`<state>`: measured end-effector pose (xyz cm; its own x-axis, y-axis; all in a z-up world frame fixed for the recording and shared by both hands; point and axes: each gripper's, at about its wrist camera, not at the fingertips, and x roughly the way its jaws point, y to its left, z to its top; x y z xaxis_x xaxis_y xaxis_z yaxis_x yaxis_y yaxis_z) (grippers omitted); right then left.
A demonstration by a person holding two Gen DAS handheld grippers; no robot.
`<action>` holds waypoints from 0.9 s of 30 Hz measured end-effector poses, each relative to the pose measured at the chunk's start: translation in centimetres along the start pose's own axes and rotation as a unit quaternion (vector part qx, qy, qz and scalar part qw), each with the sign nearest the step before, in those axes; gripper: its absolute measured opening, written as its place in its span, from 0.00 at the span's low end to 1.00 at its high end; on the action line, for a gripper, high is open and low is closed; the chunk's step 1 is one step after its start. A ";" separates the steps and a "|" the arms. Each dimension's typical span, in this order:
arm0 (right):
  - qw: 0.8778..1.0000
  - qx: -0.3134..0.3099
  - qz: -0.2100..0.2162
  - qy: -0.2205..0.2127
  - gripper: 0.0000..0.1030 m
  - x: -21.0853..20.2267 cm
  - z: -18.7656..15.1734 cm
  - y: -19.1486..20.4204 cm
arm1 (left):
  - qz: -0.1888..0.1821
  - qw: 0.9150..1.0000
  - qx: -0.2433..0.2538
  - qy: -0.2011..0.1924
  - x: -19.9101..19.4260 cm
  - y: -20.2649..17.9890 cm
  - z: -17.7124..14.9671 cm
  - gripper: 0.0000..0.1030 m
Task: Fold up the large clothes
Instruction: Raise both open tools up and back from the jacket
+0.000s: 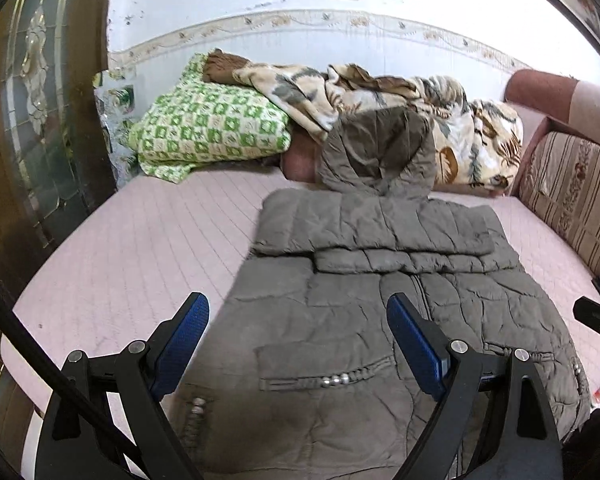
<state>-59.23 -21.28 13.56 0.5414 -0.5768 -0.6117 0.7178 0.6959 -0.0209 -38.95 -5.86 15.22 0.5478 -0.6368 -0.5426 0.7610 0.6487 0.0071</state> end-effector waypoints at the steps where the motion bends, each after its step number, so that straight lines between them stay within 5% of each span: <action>1: 1.000 0.010 0.009 0.003 0.93 -0.1 0.0 -0.2 | 0.002 1.000 0.000 -0.003 -0.4 0.2 0.0 0.87; 6: 0.995 0.060 0.073 -0.003 0.93 -2.0 1.7 -0.4 | 0.004 1.000 -0.006 -0.020 -3.1 1.5 0.9 0.87; 16: 0.978 0.028 0.175 -0.109 0.93 -13.4 8.6 3.8 | 0.000 0.996 0.004 -0.089 -9.1 1.5 6.6 0.87; 22: 0.970 -0.014 0.161 -0.183 0.98 -18.0 12.7 4.4 | -0.004 0.994 0.011 -0.111 -9.1 0.4 9.6 0.89; 27: 0.980 -0.018 0.129 -0.153 0.99 -13.5 13.7 3.7 | -0.003 0.997 -0.009 -0.072 -3.6 0.2 8.9 0.89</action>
<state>-57.89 -16.77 32.59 0.8129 -0.4773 -0.3338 0.5270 0.8468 0.0726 -37.67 -7.15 24.60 0.5887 -0.6929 -0.4163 0.7585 0.6516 -0.0120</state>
